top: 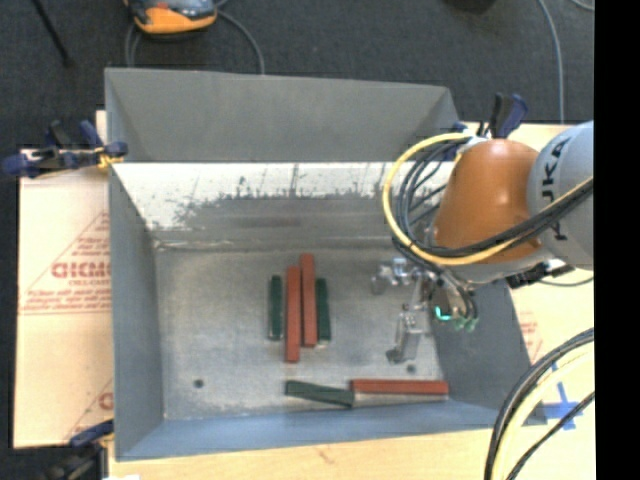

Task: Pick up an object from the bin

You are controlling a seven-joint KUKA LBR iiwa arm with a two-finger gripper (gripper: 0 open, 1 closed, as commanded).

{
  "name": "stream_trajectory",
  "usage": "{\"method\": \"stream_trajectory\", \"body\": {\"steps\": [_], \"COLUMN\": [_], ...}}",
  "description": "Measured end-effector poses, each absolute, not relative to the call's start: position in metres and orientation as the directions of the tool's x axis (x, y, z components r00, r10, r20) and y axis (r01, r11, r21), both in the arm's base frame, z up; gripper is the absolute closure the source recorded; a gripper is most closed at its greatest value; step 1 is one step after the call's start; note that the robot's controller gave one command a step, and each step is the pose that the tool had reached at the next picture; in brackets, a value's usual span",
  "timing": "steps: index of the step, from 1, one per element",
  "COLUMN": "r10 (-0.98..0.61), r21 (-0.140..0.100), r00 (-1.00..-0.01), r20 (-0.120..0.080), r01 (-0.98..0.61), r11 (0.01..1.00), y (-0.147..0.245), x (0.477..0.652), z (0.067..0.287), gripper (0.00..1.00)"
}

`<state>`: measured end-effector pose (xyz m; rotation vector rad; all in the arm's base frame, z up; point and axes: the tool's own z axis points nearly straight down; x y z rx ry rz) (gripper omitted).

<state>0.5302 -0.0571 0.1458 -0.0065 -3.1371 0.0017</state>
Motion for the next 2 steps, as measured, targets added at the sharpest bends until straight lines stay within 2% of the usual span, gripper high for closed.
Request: {"method": "stream_trajectory", "body": {"steps": [1, 2], "r10": [0.003, -0.102], "r21": [-0.002, -0.002], "r00": [-1.000, -0.995], "r20": [-0.003, -0.007], "r01": [0.003, -0.102], "r11": [1.000, 0.995], "y": [-0.057, -0.055], "x": [0.532, 0.516], "z": [0.150, 0.145], "gripper": [0.00, 0.00]}}
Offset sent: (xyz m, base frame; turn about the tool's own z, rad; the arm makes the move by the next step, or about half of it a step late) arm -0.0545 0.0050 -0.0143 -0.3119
